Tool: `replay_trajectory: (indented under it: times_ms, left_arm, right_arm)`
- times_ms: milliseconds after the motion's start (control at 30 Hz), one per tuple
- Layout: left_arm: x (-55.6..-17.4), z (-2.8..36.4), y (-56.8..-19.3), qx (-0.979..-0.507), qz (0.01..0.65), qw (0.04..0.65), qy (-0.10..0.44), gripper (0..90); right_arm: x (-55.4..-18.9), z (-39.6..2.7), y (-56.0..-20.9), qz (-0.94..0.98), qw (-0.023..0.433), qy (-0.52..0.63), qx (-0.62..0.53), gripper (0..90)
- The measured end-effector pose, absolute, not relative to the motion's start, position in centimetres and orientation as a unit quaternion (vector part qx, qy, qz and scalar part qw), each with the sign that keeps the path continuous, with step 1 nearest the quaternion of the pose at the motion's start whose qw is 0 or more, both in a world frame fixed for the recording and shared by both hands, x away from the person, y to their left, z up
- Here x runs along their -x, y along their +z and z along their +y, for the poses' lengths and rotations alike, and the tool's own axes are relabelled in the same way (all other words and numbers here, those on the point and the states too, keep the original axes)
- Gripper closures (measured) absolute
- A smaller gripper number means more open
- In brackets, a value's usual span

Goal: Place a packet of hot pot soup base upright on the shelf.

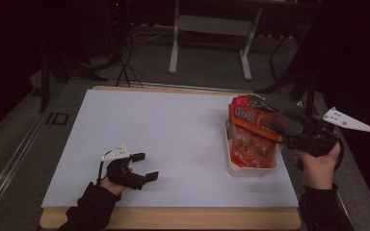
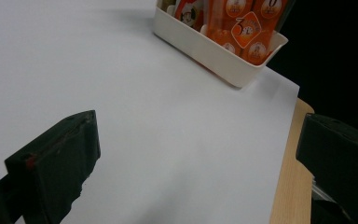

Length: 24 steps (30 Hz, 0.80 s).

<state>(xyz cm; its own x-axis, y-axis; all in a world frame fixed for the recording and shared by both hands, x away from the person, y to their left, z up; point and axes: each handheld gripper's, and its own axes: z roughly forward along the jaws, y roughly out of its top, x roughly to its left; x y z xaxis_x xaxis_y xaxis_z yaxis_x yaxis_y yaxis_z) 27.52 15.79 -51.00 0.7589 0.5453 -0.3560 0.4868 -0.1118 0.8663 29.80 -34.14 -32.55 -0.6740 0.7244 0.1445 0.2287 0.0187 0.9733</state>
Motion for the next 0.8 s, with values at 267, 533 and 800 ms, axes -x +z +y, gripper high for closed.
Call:
replay_trajectory:
  times_ms: [267, 533, 800]
  left_arm:
    - [-27.5, 15.9, -51.1, -0.746, 0.346, 0.569, 0.026, 0.1]
    - [-27.4, 15.8, -51.0, -0.746, 0.344, 0.569, 0.026, 0.0]
    - [-27.4, 15.8, -51.1, -0.748, 0.341, 0.568, 0.027, 0.0]
  right_arm:
    - [-29.5, -31.4, -33.3, 0.698, 0.163, 0.621, -0.317, 13.4]
    - [-29.2, -29.4, -34.6, 0.717, 0.143, 0.617, -0.293, 13.0]
    - [-28.7, -27.5, -36.2, 0.743, 0.133, 0.6, -0.266, 13.5]
